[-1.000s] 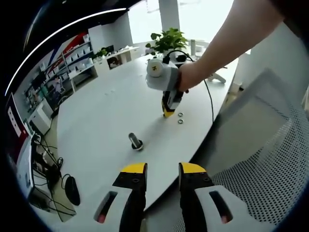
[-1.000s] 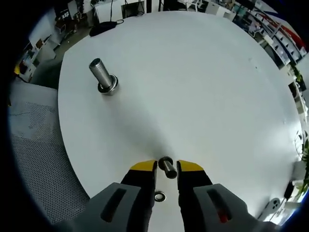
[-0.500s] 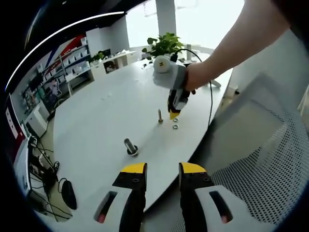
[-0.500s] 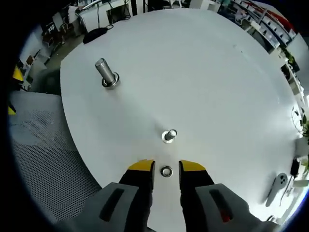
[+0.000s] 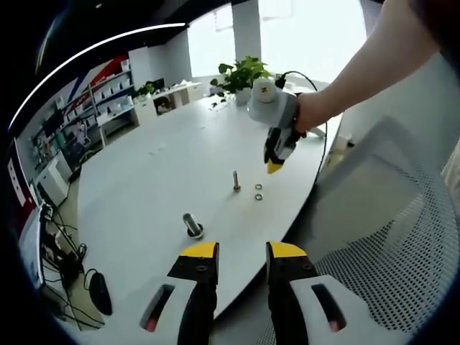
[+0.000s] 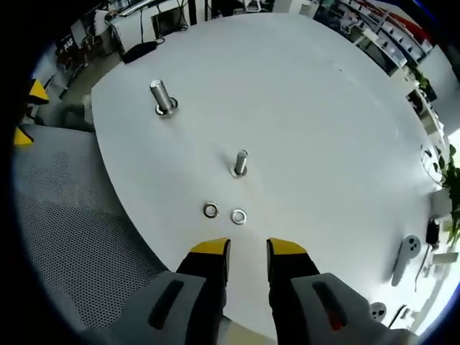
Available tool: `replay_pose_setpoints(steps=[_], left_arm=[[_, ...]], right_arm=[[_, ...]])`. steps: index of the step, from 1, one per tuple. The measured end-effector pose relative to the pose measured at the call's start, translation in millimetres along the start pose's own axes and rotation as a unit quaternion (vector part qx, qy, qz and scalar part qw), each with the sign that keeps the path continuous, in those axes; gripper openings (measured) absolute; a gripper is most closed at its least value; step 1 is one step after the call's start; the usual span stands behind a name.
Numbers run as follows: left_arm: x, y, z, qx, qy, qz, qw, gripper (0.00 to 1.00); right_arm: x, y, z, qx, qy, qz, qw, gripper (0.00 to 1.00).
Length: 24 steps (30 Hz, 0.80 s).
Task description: Place the washer onto the threaded stud by aligning its center hole with the stud, sliding it down to the base, and recovering from edge contact or off-axis alignment until the washer reaches the visible bottom stop.
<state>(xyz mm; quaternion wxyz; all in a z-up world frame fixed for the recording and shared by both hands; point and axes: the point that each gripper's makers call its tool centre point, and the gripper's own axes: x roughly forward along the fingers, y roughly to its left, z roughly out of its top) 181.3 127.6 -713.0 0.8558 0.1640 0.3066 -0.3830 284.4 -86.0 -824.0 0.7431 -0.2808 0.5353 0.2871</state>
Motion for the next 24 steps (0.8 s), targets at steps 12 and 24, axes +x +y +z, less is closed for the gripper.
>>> replay_pose_setpoints(steps=[12, 24], left_arm=[[-1.5, 2.2, 6.7, -0.027, -0.020, -0.004, 0.9994, 0.24], [-0.6, 8.8, 5.4, -0.025, -0.012, 0.026, 0.9993, 0.24]], right_arm=[[0.6, -0.7, -18.0, -0.001, -0.008, 0.011, 0.9999, 0.24], [20.7, -0.7, -13.3, -0.011, -0.055, 0.048, 0.9973, 0.24]])
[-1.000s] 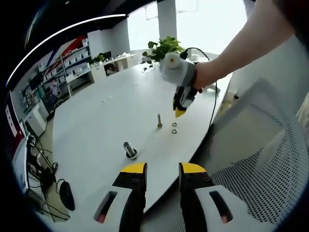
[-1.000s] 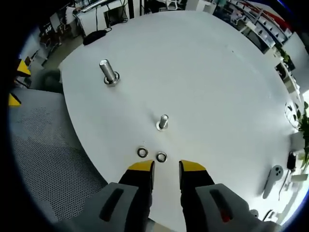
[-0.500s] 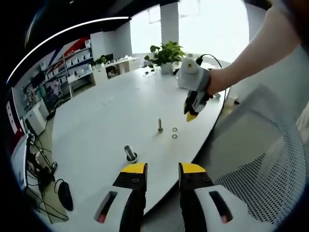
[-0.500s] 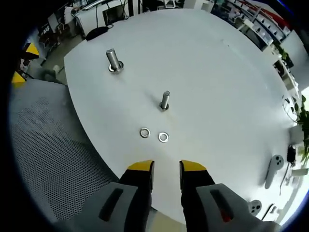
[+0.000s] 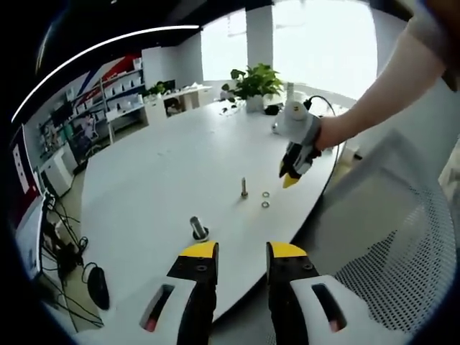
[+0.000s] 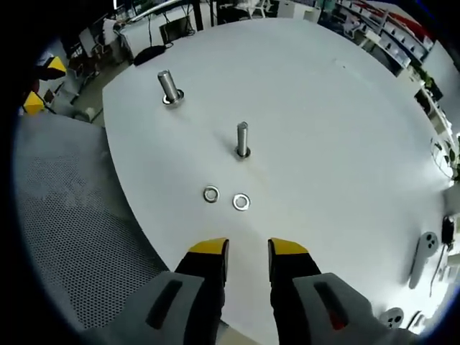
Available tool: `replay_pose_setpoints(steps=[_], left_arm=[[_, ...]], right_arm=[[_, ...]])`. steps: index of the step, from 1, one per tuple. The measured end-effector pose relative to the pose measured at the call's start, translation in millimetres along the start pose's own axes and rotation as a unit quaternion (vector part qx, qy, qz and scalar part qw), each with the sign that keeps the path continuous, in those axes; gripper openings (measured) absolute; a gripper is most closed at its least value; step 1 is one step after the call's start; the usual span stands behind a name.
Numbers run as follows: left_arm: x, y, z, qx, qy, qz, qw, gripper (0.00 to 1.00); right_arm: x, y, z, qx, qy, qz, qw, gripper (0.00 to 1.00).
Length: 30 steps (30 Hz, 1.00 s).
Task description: Place the washer onto the threaded stud by aligning its center hole with the stud, sliding it down to the base, and recovering from edge contact or off-axis alignment until the washer reaches the visible bottom stop.
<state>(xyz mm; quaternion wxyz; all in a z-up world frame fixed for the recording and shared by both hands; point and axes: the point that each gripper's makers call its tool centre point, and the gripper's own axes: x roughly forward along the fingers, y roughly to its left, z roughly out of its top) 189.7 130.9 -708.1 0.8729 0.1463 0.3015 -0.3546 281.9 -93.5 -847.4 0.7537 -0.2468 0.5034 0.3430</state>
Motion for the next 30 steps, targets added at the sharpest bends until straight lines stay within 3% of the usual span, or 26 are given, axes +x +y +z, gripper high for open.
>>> replay_pose_setpoints(steps=[8, 15, 22, 30], left_arm=[[2.8, 2.2, -6.4, 0.025, 0.024, 0.019, 0.9992, 0.24], [5.0, -1.3, -9.5, 0.053, 0.038, 0.019, 0.9977, 0.24], [-0.1, 3.9, -2.6, 0.020, 0.012, 0.016, 0.9996, 0.24], [1.1, 0.4, -3.4, 0.043, 0.017, 0.017, 0.9988, 0.24]], right_arm=[[6.3, 0.9, 9.1, 0.001, -0.037, 0.016, 0.9992, 0.25], [4.6, 6.8, 12.6, -0.015, -0.048, 0.022, 0.9985, 0.25], [9.1, 10.7, 17.4, -0.023, -0.040, 0.024, 0.9986, 0.25], [21.4, 16.8, 18.7, -0.043, -0.024, 0.027, 0.9984, 0.25]])
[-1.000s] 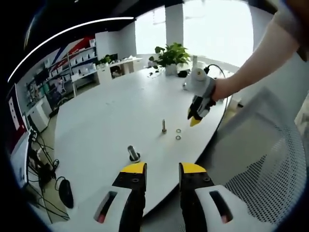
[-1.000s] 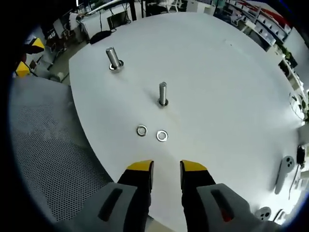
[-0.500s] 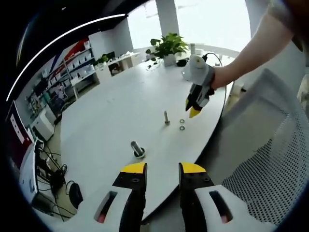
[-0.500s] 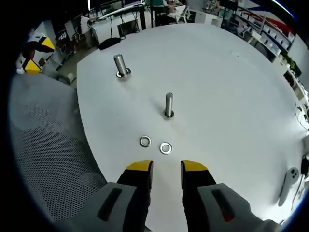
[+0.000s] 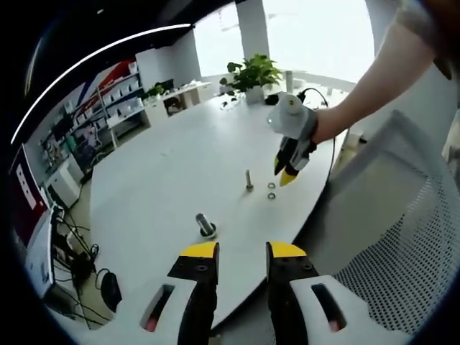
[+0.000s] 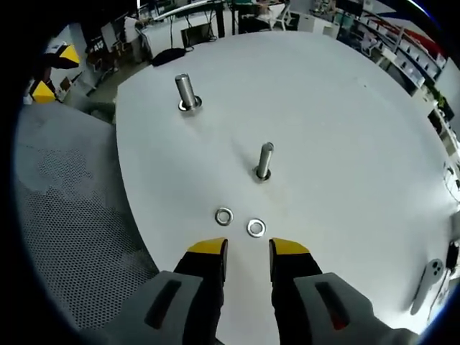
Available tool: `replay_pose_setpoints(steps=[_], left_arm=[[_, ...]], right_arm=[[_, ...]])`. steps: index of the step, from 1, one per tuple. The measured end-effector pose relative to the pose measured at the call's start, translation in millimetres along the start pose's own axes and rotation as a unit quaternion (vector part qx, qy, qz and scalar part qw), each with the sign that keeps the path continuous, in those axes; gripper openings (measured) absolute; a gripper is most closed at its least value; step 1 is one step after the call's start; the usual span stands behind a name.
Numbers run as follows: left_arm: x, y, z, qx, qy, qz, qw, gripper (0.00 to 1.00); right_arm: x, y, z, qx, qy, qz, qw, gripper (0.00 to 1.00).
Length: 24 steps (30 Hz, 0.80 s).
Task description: Place the washer onto the threaded stud by aligning its center hole with the stud, sliding it down to the base, and recovering from edge contact or off-axis alignment until the washer reaches the visible bottom stop.
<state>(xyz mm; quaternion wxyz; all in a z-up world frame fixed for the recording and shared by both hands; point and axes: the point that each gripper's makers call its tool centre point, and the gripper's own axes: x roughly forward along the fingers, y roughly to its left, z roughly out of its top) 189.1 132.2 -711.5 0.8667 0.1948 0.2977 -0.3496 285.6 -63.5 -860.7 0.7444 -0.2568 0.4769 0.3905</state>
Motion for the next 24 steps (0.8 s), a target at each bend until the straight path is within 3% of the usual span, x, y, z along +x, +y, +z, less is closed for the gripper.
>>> replay_pose_setpoints(steps=[4, 10, 14, 19, 24], left_arm=[[0.7, 1.2, -1.0, 0.001, 0.003, 0.002, 1.0000, 0.24], [-0.5, 6.6, -0.3, 0.010, 0.004, 0.020, 0.9997, 0.24], [-0.6, 9.1, -3.1, 0.006, 0.009, 0.024, 0.9996, 0.24], [1.2, 9.2, -5.0, 0.005, 0.016, 0.023, 0.9996, 0.24], [2.2, 9.1, -7.5, 0.005, 0.022, 0.023, 0.9995, 0.24]], right_arm=[[7.8, -1.7, -4.6, -0.022, 0.015, -0.001, 0.9996, 0.25], [14.4, -7.9, -8.4, -0.022, 0.021, -0.001, 0.9995, 0.25], [16.1, -10.9, -2.7, -0.025, 0.015, 0.009, 0.9995, 0.23], [17.2, -11.0, -1.2, -0.059, 0.017, 0.024, 0.9979, 0.19], [18.9, -15.6, 2.9, -0.047, 0.031, 0.043, 0.9975, 0.14]])
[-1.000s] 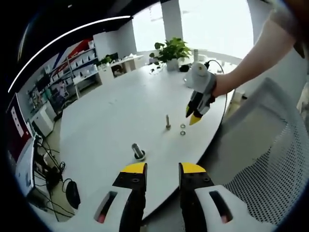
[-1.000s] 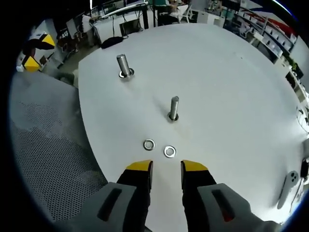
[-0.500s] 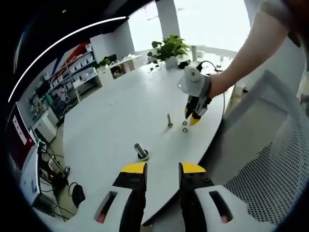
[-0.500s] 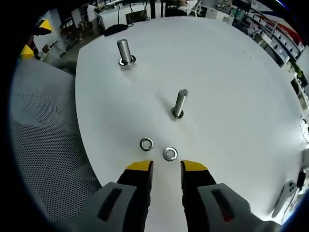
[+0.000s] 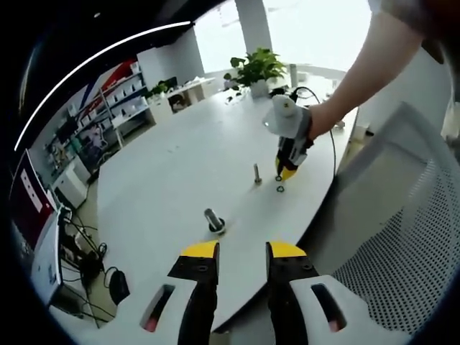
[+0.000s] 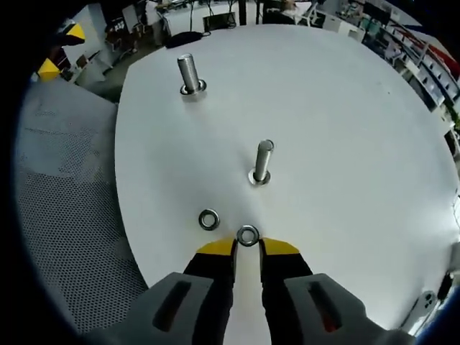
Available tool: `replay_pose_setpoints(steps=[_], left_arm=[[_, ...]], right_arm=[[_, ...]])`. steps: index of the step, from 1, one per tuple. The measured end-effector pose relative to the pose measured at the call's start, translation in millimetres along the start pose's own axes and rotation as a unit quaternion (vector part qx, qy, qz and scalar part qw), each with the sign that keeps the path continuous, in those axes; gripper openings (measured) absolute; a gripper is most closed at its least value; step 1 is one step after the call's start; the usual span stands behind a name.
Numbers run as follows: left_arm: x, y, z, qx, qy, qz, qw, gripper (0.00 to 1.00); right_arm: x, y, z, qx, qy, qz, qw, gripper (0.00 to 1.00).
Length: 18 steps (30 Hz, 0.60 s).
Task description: Place the washer onto the threaded stud by aligning its center hole with the stud, sliding it down to the base, and recovering from edge contact or off-axis alignment until the washer reaches the visible bottom stop.
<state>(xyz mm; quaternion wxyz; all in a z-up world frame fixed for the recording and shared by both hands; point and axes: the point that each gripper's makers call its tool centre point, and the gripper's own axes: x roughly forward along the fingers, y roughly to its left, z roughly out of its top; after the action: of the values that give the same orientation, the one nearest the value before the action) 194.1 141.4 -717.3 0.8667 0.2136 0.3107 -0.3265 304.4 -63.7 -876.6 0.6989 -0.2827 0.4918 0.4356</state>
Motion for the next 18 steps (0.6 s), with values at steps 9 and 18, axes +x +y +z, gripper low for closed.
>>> replay_pose_setpoints(steps=[9, 18], left_arm=[[0.4, 0.8, -1.2, 0.001, 0.004, 0.002, 1.0000, 0.24], [1.0, 0.4, -2.9, 0.001, 0.009, 0.002, 1.0000, 0.23]], right_arm=[[1.8, 5.5, 1.1, -0.085, 0.055, 0.008, 0.9948, 0.15], [3.9, 6.0, 2.0, -0.108, 0.077, 0.026, 0.9908, 0.17]])
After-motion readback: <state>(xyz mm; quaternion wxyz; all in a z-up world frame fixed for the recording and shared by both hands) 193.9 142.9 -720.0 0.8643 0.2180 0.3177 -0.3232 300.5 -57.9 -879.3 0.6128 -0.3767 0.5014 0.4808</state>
